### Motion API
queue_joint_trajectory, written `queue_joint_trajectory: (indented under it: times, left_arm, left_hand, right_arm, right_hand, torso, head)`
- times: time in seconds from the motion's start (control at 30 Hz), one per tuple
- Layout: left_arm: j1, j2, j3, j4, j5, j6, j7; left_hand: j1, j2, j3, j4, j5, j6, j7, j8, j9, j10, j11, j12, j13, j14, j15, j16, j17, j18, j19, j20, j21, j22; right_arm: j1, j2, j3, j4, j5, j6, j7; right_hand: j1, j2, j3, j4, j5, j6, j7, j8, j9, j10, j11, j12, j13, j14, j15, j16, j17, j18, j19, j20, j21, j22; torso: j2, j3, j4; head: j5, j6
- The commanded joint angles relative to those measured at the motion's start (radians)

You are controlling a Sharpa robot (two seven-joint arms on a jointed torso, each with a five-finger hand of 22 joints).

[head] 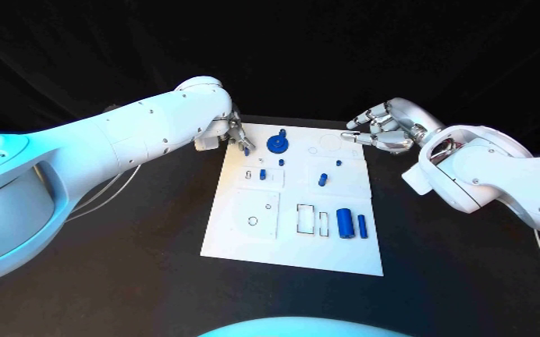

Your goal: Assemble the parts on the task board

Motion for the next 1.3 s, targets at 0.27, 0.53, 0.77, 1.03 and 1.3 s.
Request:
queue_joint_trajectory:
  times: [0.27,0.53,0.77,1.03,1.3]
  left_arm:
    - [0.000,0.003,0.000,-0.001,0.019,0.016,0.004]
    - [0.000,0.002,0.000,-0.001,0.036,0.020,0.009]
    - [0.000,-0.010,0.000,0.007,0.080,0.004,0.016]
    - [0.001,-0.061,0.000,0.073,0.155,-0.047,0.021]
    - [0.002,-0.130,0.003,0.186,0.212,-0.097,0.015]
  left_hand:
    - [0.042,0.021,0.018,-0.023,0.003,0.003,-0.003,-0.010,-0.006,-0.006,-0.005,0.000,-0.003,0.064,0.007,-0.005,0.112,-0.012,0.000,0.008,0.003,0.004]
    - [0.112,0.049,0.086,-0.062,0.005,-0.009,0.000,-0.038,-0.031,-0.017,-0.005,-0.017,-0.021,0.064,0.006,-0.005,0.112,-0.012,0.000,0.007,0.003,0.006]
    - [0.154,0.030,0.250,-0.115,0.006,-0.001,0.004,-0.059,-0.060,-0.017,-0.003,-0.034,-0.040,0.064,0.008,-0.005,0.113,-0.012,-0.001,0.009,0.003,0.008]
    - [0.108,-0.016,0.365,-0.152,0.003,0.009,0.001,-0.051,-0.063,-0.001,-0.005,-0.029,-0.041,0.064,0.008,-0.005,0.114,-0.012,0.001,0.010,0.004,0.012]
    - [0.071,-0.035,0.405,-0.162,0.003,0.020,-0.004,-0.043,-0.062,0.012,-0.008,-0.019,-0.035,0.064,0.004,-0.004,0.115,-0.013,0.004,0.008,0.008,0.018]
  right_arm:
    - [-0.001,0.002,0.000,0.000,-0.006,0.010,0.007]
    - [-0.001,0.002,0.000,0.000,-0.006,0.010,0.007]
    - [-0.001,0.001,0.000,0.000,-0.006,0.010,0.007]
    - [-0.001,-0.002,0.000,0.001,-0.006,0.008,0.007]
    - [-0.001,-0.004,0.000,0.002,-0.006,0.008,0.006]
  right_hand:
    - [0.000,0.014,-0.007,-0.003,0.008,0.004,-0.001,0.005,0.002,0.001,-0.004,-0.001,0.001,0.056,-0.007,-0.007,0.056,0.010,-0.004,-0.006,-0.005,0.143]
    - [0.000,0.014,-0.007,-0.003,0.008,0.004,-0.001,0.005,0.002,0.001,-0.004,-0.001,0.001,0.056,-0.007,-0.007,0.056,0.010,-0.004,-0.006,-0.005,0.143]
    - [0.000,0.015,-0.007,-0.003,0.009,0.004,-0.001,0.006,0.002,0.002,-0.004,0.000,0.002,0.056,-0.007,-0.007,0.056,0.010,-0.004,-0.006,-0.005,0.143]
    - [0.000,0.015,-0.007,-0.003,0.009,0.004,-0.001,0.006,0.002,0.002,-0.004,0.000,0.002,0.056,-0.007,-0.007,0.056,0.010,-0.004,-0.006,-0.005,0.143]
    - [0.001,0.015,-0.008,-0.004,0.010,0.005,-0.001,0.006,0.002,0.002,-0.004,0.000,0.003,0.056,-0.007,-0.007,0.056,0.010,-0.003,-0.006,-0.005,0.143]
  torso:
    - [0.000,0.0001,-0.0001]
    - [0.000,0.0007,-0.0007]
    - [-0.001,0.0015,0.0001]
    - [-0.002,0.0012,0.0018]
    - [-0.005,0.0026,0.0043]
  head:
    - [0.001,-0.003]
    - [0.001,-0.002]
    - [0.001,-0.003]
    - [0.004,0.001]
    - [0.008,-0.002]
